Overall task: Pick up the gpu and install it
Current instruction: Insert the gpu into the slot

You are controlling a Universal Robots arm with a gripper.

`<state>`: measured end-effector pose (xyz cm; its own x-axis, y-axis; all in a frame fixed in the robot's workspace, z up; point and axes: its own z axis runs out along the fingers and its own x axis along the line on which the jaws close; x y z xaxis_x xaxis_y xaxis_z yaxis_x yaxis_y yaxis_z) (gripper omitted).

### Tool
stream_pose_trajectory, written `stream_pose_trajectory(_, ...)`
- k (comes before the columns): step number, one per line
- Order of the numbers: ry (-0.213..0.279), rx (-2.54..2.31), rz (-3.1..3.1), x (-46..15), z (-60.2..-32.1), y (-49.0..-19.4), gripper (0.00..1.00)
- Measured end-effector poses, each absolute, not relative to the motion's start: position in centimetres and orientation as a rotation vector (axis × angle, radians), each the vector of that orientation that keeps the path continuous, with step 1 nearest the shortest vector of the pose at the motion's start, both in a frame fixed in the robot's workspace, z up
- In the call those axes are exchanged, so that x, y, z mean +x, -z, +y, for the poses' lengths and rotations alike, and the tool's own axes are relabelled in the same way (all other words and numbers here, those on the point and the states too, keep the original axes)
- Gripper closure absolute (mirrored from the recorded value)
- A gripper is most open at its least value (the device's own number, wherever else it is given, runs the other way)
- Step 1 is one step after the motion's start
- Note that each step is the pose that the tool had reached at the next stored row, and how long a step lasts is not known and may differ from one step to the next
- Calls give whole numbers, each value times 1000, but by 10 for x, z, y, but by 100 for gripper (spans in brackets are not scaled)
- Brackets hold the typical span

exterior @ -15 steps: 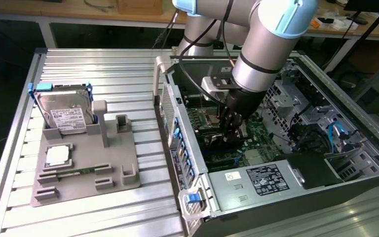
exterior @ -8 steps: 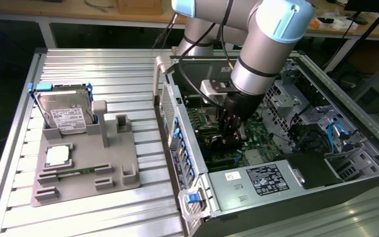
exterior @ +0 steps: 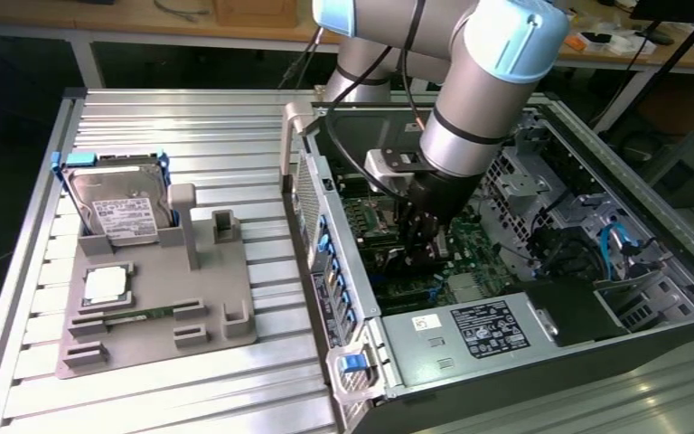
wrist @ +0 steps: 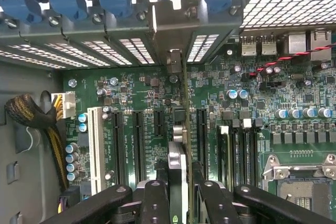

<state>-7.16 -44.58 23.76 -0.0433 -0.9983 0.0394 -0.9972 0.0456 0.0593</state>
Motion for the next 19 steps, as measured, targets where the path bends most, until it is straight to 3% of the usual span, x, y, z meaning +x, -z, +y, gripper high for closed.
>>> stream_pose_trajectory(9,26,2126,-2224,-72,-445,-236,73)
stream_pose_trajectory(19,9,2130,-2228,-72,-445,-256,71)
